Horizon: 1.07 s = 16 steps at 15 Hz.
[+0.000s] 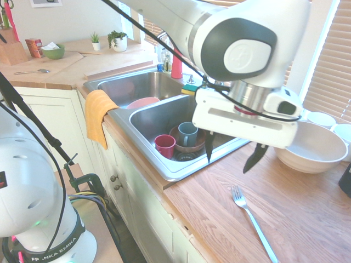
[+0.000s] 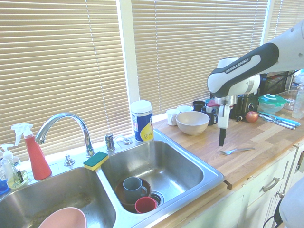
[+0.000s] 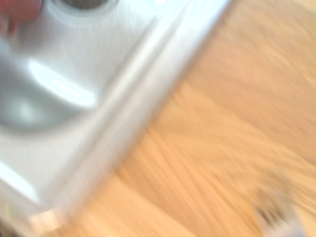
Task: Put the fork into the sink
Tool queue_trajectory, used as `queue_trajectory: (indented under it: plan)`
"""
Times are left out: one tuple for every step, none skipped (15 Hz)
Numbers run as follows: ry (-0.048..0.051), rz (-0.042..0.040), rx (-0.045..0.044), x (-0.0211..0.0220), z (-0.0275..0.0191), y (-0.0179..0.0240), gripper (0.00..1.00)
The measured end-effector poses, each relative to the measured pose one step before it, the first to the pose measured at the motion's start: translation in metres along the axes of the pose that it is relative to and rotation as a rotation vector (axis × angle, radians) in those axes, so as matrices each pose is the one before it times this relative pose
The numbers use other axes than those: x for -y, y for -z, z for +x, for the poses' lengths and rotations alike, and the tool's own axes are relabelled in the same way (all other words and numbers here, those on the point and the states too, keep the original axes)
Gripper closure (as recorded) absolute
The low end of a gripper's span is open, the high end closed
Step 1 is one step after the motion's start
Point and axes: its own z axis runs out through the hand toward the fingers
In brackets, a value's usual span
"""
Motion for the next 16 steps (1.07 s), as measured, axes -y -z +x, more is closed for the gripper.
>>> queue_trajectory:
  plan:
    - [0.05678,-0.01568,-0.01544,-0.01101,0.00187,-0.00497,0.0]
    - [0.04697,-0.01709,-0.02616,-0.01013,0.00303,-0.00811,0.0]
    - [0.02863,-0.01326,-0.01628,-0.01182,0.00139,-0.00996,0.0]
    - [0.0138,-0.00813,-0.00404,-0.01189,-0.00114,-0.00997,0.0]
    - [0.00613,-0.00601,-0.00084,-0.00978,-0.00216,-0.00808,0.0]
    - [0.00225,-0.00332,0.00343,-0.00799,-0.00286,-0.00708,0.0]
    - [0.00245,-0.00253,0.00212,-0.00535,-0.00278,-0.00605,0.0]
    - [0.00306,-0.00041,0.00074,-0.00176,-0.00339,-0.00566,0.0]
    - [0.00385,0.0038,0.00432,0.00093,-0.00374,-0.00538,0.0]
    - [0.00599,0.00188,0.00159,0.00182,-0.00331,-0.00453,0.0]
    - [0.00777,0.00005,-0.00129,0.00347,-0.00224,-0.0051,1.0]
    - [0.00638,-0.00053,-0.00193,0.00365,-0.00122,-0.00454,1.0]
    - [0.00634,-0.00046,-0.0008,0.00266,0.00005,-0.00215,1.0]
    - [0.00567,-0.00301,-0.00423,0.00205,0.00119,-0.00063,1.0]
    - [0.00343,-0.00336,-0.0056,0.00121,0.0012,-0.0002,1.0]
    - [0.00303,-0.00615,-0.00816,0.00068,0.00153,-0.00026,1.0]
